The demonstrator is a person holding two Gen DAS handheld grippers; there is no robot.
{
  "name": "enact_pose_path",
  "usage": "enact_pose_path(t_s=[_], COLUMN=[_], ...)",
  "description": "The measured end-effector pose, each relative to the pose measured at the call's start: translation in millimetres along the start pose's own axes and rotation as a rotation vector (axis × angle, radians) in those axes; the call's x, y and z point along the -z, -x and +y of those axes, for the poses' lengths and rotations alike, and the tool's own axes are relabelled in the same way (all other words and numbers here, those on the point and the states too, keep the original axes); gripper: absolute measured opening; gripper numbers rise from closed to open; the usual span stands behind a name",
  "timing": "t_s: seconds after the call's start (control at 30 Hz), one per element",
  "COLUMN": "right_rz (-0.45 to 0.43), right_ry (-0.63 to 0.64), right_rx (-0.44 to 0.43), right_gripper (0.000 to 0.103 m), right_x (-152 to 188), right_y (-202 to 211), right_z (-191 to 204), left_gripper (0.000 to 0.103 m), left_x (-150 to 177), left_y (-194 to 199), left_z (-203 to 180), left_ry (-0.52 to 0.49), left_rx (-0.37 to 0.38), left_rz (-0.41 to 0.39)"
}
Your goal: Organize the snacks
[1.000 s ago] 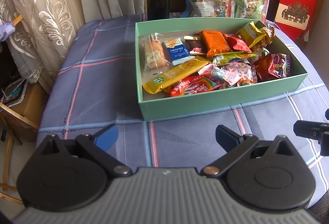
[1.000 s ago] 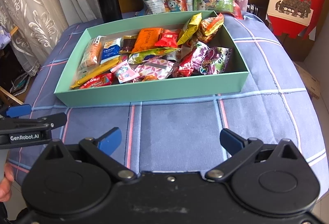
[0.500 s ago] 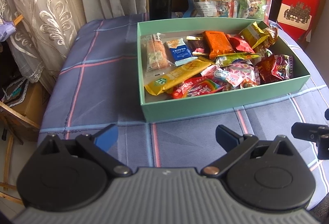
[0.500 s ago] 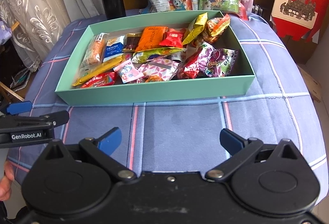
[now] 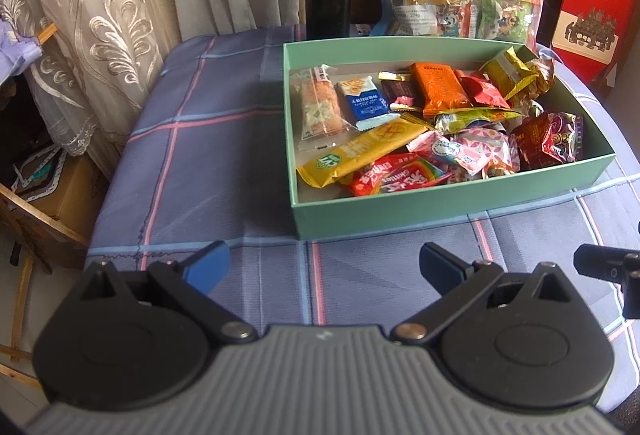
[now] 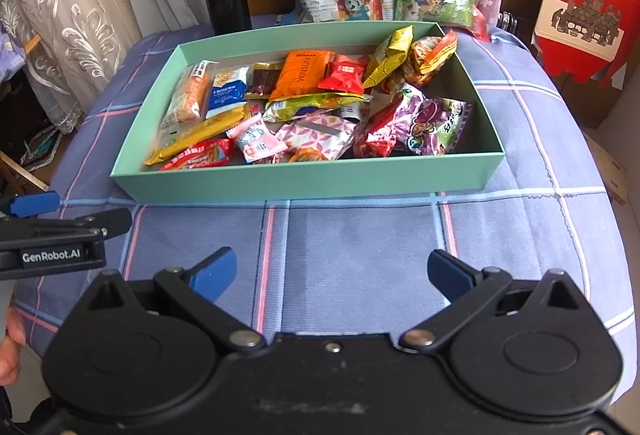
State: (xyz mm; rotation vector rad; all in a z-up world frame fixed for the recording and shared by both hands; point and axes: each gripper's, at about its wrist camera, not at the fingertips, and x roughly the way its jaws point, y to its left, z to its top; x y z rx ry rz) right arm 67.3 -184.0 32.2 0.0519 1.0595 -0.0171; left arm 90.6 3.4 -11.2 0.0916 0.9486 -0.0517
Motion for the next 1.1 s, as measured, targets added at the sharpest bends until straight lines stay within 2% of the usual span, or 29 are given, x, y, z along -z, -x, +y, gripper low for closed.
enact_pose_path(t_s=[0.27, 0.4, 1.1], right_rz=[0.007, 0.010, 0.011], right_ry=[0.015, 0.025, 0.055], right_rx=[0.000, 0.000, 0.001], right_gripper=[0.103, 0.103, 0.103], right_x=[-2.6, -4.3, -6.5], right_y=[-0.5, -0.6, -4.6], right_z=[-0.6, -0.1, -1.5], left_gripper=[0.103, 0.103, 0.103], left_x=[-0.7, -2.3, 0.0], left_y=[-1.3, -1.7, -1.4], left_z=[4.0, 6.7, 4.8], left_ry=[0.014, 0.026, -0.007], left_rx=[-0.023, -0.010, -0.031], left_rz=[0.012, 0.020, 0.021])
